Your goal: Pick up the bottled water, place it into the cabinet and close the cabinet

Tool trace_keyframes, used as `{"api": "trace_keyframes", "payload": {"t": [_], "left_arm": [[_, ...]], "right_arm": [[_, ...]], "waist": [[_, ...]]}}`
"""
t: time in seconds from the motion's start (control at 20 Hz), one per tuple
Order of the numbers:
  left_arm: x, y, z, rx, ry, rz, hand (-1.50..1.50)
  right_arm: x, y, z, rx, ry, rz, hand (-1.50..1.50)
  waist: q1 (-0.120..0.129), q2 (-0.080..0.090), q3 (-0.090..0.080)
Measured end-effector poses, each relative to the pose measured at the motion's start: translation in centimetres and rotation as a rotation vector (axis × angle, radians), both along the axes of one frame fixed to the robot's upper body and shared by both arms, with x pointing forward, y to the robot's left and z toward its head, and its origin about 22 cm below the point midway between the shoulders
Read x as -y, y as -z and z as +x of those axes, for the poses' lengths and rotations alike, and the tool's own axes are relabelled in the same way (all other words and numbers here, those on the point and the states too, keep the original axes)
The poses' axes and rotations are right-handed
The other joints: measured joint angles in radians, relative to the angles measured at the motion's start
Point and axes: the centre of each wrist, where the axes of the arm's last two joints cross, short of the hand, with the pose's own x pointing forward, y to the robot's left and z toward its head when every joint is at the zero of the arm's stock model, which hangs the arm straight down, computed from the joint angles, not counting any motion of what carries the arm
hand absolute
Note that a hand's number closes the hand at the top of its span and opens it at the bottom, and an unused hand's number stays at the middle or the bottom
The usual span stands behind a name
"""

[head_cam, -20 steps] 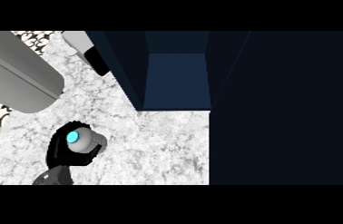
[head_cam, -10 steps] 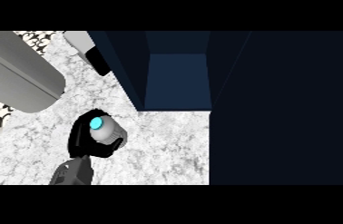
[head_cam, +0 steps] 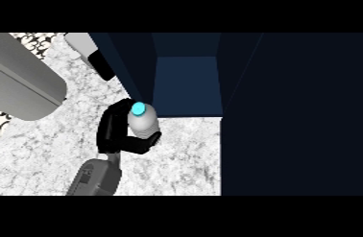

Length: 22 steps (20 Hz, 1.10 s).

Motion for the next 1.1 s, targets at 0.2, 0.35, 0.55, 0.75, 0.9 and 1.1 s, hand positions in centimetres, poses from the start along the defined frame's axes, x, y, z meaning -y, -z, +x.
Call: {"api": "trace_keyframes", "payload": {"t": [0.2, 0.35, 0.55, 0.75, 0.9, 1.1], "left_arm": [[3.0, -2.2, 0.9, 0.008, -0.014, 0.022, 1.5], [5.2, -4.1, 2.0, 0.01, -0.039, 0.05, 1.5], [7.4, -5.1, 3.0, -0.01, -0.082, 0.108, 1.5], [8.5, -5.7, 4.5, -0.045, -0.118, 0.17, 1.5], [8.9, -5.5, 5.6, -0.076, -0.139, 0.201, 1.5], [8.8, -5.5, 7.4, -0.104, -0.155, 0.222, 1.5]], "right_arm": [[0.1, -0.1, 0.0, 0.0, -0.007, 0.0, -1.5], [0.4, -0.3, 0.1, 0.002, -0.008, -0.009, -1.5], [0.5, -0.5, 0.2, 0.002, -0.009, -0.01, -1.5], [0.9, -0.6, -0.1, 0.003, -0.017, -0.015, -1.5], [0.6, -0.4, -0.2, 0.002, -0.024, 0.008, -1.5], [0.6, -0.4, 0.0, -0.003, -0.025, 0.015, -1.5]], "waist": [[-0.007, 0.002, 0.0], [-0.012, 0.004, 0.0], [-0.014, 0.005, -0.001], [-0.019, 0.006, 0.0], [-0.023, 0.008, -0.001], [-0.025, 0.011, -0.001]]}}
